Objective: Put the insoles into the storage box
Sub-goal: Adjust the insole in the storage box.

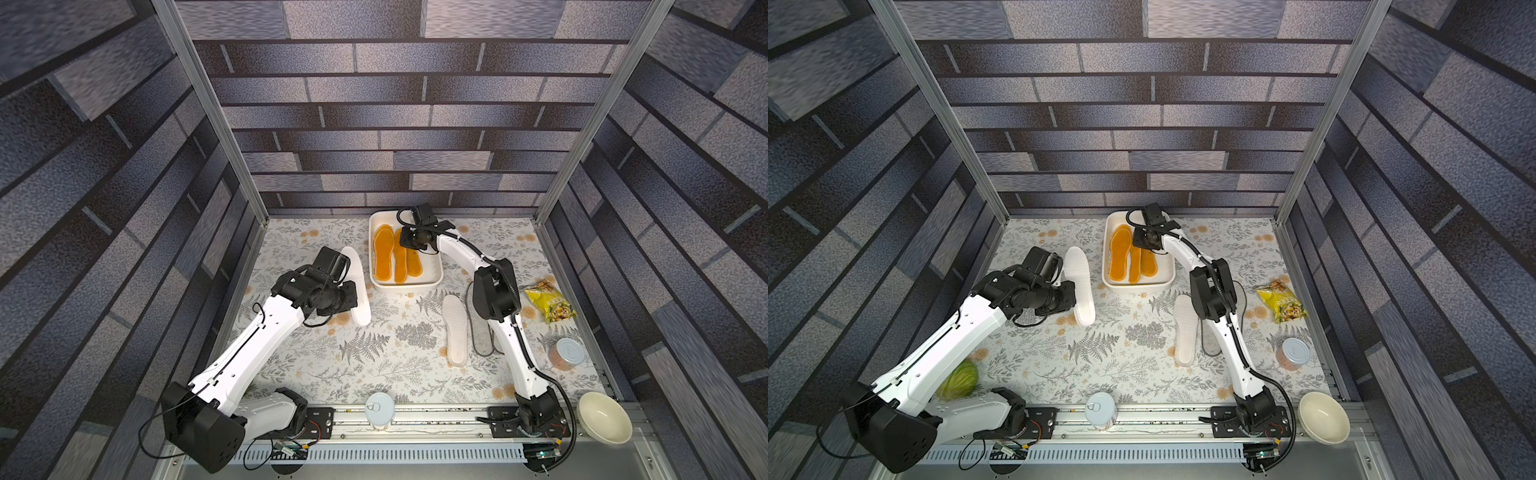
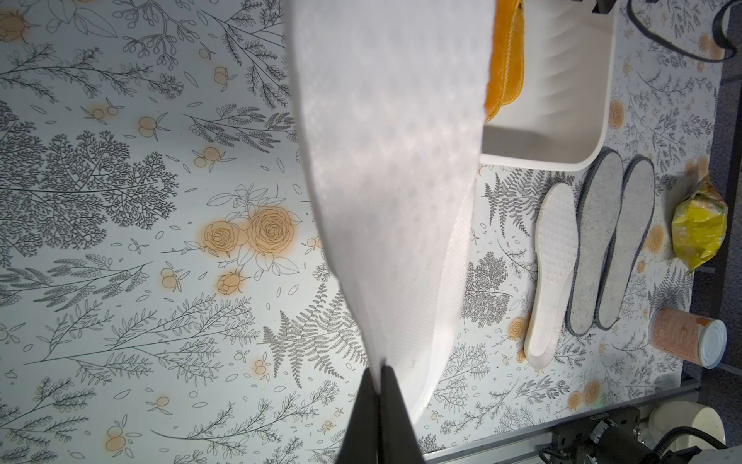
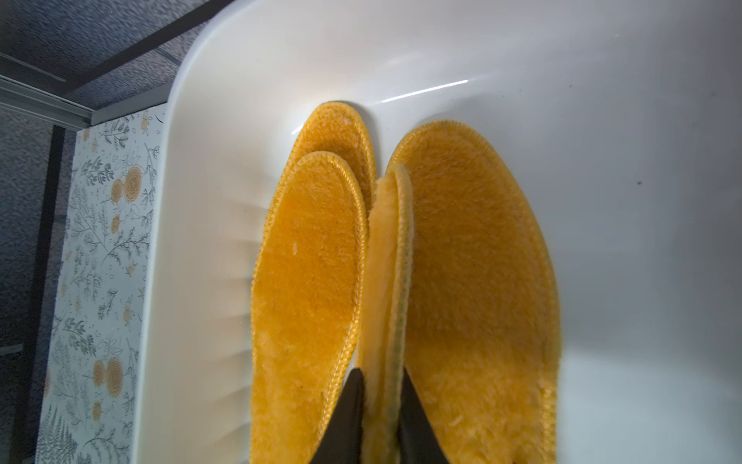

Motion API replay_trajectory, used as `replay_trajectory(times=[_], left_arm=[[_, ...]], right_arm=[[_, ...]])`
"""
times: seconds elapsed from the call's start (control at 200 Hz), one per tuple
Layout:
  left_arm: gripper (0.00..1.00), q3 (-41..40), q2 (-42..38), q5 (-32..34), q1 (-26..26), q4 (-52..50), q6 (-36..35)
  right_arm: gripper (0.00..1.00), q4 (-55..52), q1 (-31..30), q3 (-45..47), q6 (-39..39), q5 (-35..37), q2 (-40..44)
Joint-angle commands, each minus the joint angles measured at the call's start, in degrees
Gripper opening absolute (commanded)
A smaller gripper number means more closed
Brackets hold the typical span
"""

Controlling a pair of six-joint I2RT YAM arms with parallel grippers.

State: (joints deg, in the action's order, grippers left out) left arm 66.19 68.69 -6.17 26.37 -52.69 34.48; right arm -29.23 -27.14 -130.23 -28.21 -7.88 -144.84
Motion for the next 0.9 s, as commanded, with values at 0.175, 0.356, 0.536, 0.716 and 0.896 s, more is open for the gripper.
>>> replay_trajectory(times=[0.175,0.356,0.536,0.716,0.896], left_arm=[[0.00,-0.5,-1.4,0.6,-0.4,-0.2,-0.3],[0.00,-0.3,-1.4,0.8,-0.4,-0.3,-0.2],[0.00,0.0,-1.1,0.8,-0.4,-0.4,-0.2],[0.00,0.1,-1.1,0.7,-0.4,-0.5,-0.3],[0.00,0.0,-1.0,0.5,-0.4,-0.5,-0.2]], right_arm=[[0.12,13.0,4.3,5.9,-2.6,-11.2,3.7],[0.09,11.8,5.9,1.6,-2.6,-14.6,1.5],[0.07,11.5,5.9,2.2,-1.7,-14.5,2.3],[0.06,9.0,6.1,2.5,-1.0,-13.6,2.2],[0.05,5.9,6.3,2.0,0.0,-13.3,1.3]])
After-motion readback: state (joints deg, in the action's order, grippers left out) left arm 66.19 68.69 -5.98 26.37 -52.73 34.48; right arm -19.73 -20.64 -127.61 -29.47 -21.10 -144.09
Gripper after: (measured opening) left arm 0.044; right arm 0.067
